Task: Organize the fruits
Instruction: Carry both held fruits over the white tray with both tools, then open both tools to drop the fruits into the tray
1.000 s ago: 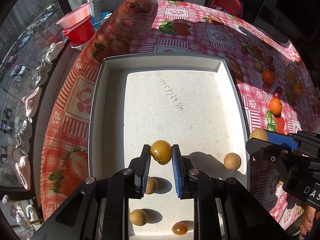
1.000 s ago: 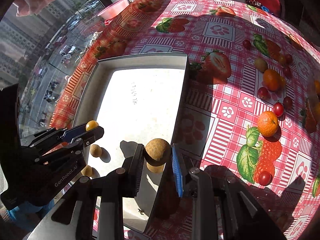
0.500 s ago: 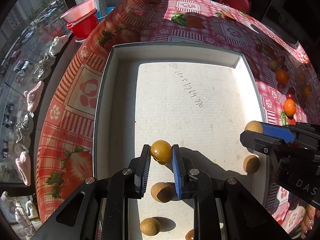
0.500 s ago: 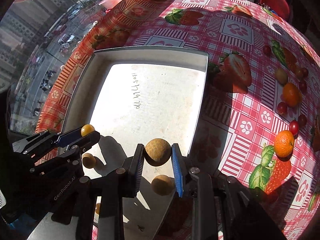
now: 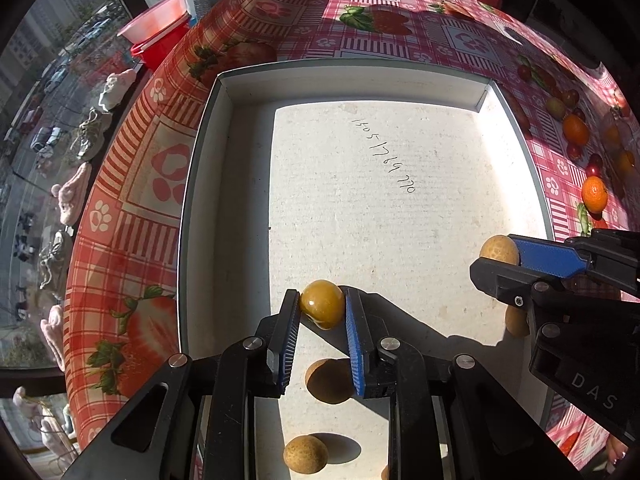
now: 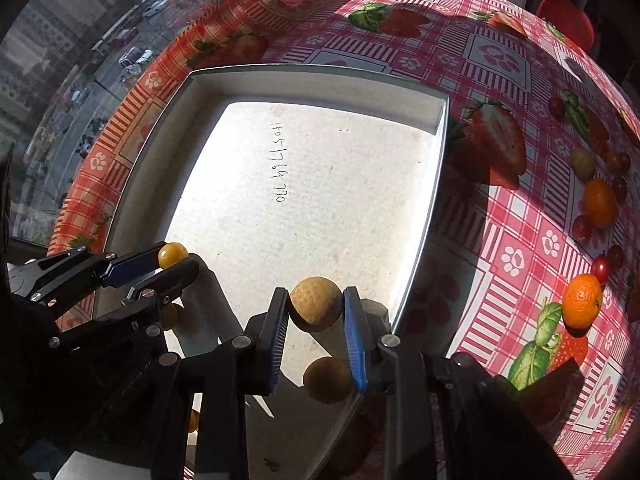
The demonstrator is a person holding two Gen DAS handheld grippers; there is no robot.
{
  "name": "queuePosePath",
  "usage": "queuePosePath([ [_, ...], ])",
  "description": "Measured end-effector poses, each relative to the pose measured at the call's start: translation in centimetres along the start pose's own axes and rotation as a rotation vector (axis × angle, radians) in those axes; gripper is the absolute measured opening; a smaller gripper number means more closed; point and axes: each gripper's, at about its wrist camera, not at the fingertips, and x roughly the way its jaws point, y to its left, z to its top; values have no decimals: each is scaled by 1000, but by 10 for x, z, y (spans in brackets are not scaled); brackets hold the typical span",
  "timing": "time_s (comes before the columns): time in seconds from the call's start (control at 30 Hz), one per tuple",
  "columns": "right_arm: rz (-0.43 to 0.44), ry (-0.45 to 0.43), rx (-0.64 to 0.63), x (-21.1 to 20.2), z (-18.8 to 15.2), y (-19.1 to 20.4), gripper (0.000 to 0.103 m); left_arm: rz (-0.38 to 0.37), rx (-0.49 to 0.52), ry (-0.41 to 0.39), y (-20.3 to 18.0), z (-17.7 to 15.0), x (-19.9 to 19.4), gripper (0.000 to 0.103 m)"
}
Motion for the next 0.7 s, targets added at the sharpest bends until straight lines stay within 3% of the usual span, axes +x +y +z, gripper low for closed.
queuePosePath([
  [0.07,10,3,3,0,0,-1,34,10,4,0,-1,0,0,33],
  [0.1,16,2,3,0,0,-1,35,18,1,-2,-2,1,-1,62],
  [0.13,14,-3,4,-2,0,-2,36,58,-5,-18,-1,0,-3,71],
  [0.3,58,-25,14,-6,2,-1,51,46,-20,-10,4,-3,-3,71],
  [0.43,104,-77,34,-23,1,1,83,60,-6,-10,2,-3,-7,71],
  [0.7,90,-143,108,-54,-12,-23,83,62,37,-23,-21,-5,-24,71],
])
